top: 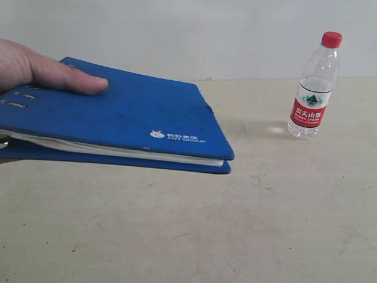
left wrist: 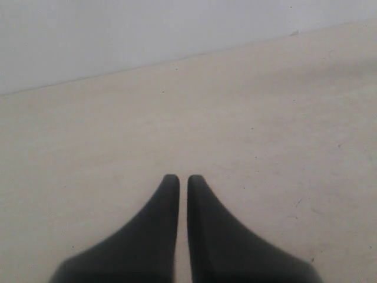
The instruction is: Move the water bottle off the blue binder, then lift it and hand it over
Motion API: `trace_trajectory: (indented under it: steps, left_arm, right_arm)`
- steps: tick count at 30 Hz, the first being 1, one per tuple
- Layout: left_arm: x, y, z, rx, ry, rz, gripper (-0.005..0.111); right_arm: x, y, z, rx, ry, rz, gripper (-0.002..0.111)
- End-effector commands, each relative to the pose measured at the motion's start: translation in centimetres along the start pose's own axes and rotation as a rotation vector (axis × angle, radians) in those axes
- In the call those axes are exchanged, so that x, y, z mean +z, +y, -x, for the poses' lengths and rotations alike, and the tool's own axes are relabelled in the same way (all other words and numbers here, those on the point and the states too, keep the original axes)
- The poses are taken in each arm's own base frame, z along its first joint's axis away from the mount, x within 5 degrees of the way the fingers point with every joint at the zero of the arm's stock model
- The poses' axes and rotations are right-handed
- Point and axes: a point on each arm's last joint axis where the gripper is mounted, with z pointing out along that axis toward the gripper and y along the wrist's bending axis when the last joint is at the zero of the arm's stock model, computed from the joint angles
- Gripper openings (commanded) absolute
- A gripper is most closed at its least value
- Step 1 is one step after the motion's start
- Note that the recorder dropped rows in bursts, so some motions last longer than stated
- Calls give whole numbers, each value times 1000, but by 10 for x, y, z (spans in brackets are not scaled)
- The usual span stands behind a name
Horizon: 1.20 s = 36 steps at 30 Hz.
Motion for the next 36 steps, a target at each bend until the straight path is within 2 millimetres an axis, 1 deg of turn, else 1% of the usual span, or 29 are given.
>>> trace_trajectory:
  steps: [1,7,12,36]
  left_arm:
    - [0,-1,-1,1,4,-11,5]
    - [0,0,-1,-2,5,-3,5]
    - [0,4,-5,-50,47,101,5]
    - [0,3,-4,-39,38,93,5]
  right_arm:
    - [0,0,1,-4,-14,0,0]
    - [0,0,1,-4,-14,0,0]
    - [0,0,1,-4,-14,0,0]
    - [0,0,1,-4,-14,0,0]
